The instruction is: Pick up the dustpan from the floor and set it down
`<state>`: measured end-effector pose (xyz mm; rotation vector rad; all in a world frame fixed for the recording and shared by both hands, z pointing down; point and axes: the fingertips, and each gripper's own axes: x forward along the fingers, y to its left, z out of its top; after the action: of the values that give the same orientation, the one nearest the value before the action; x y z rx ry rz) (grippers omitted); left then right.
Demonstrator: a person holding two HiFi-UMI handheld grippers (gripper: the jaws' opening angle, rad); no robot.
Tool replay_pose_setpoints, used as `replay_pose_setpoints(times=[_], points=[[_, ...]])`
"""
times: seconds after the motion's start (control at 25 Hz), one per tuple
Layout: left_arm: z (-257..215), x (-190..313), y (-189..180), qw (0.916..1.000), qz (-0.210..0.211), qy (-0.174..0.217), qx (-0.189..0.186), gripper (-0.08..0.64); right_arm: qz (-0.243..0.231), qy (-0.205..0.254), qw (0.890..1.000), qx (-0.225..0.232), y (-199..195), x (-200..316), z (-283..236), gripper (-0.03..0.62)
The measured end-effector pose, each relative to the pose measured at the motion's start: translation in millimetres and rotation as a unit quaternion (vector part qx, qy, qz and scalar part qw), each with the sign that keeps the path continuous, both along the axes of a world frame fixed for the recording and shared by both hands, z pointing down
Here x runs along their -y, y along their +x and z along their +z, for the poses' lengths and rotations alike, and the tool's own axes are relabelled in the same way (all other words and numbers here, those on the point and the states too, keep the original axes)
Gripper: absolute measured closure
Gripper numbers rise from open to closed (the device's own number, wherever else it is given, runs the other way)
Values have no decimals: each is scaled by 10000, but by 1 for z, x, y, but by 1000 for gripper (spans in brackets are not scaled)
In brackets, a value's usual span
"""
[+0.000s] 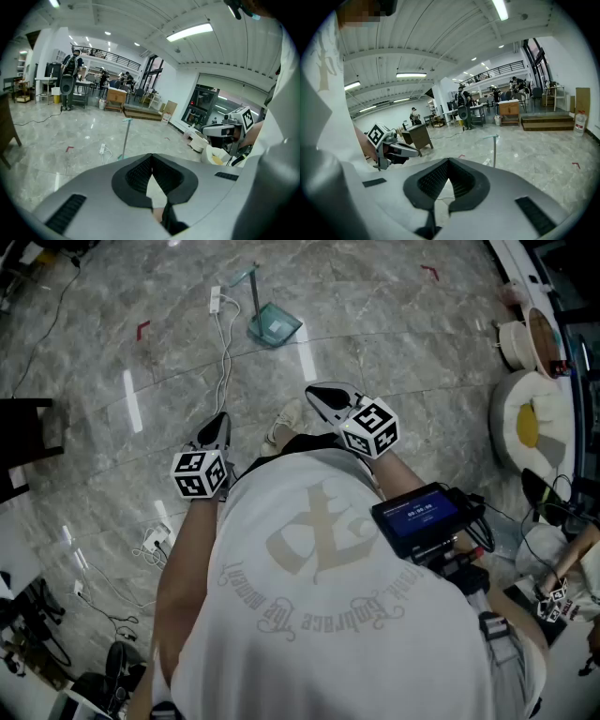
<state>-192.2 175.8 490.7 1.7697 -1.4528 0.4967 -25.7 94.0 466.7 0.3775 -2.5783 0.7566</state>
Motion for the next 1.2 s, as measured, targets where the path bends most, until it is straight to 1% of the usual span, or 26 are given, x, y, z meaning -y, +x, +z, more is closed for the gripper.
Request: replay_pose_setpoints(times=[0.12, 0.2, 0.56, 0.8, 1.08, 1.2], points=[[0, 3, 1, 10000, 36, 6, -25, 548, 220, -28, 9994, 259, 1, 5, -6, 575], [0, 5, 3, 10000, 59, 5, -34, 548, 315, -26, 9991, 293, 3, 9, -7, 576], [5, 3, -3, 10000, 25, -34, -19, 548, 300, -2, 9995, 58, 6, 10, 3, 575], [7, 1, 1, 10000, 34, -44, -18, 548, 304, -68, 9995, -68, 9, 8, 10, 576], [15, -16, 0, 9998, -63, -179, 48, 548, 285, -44, 9996, -24, 8, 6, 12, 575], [16, -15, 0, 9998, -53, -153, 71, 548, 309, 0, 9995, -9, 9, 8, 13, 576]])
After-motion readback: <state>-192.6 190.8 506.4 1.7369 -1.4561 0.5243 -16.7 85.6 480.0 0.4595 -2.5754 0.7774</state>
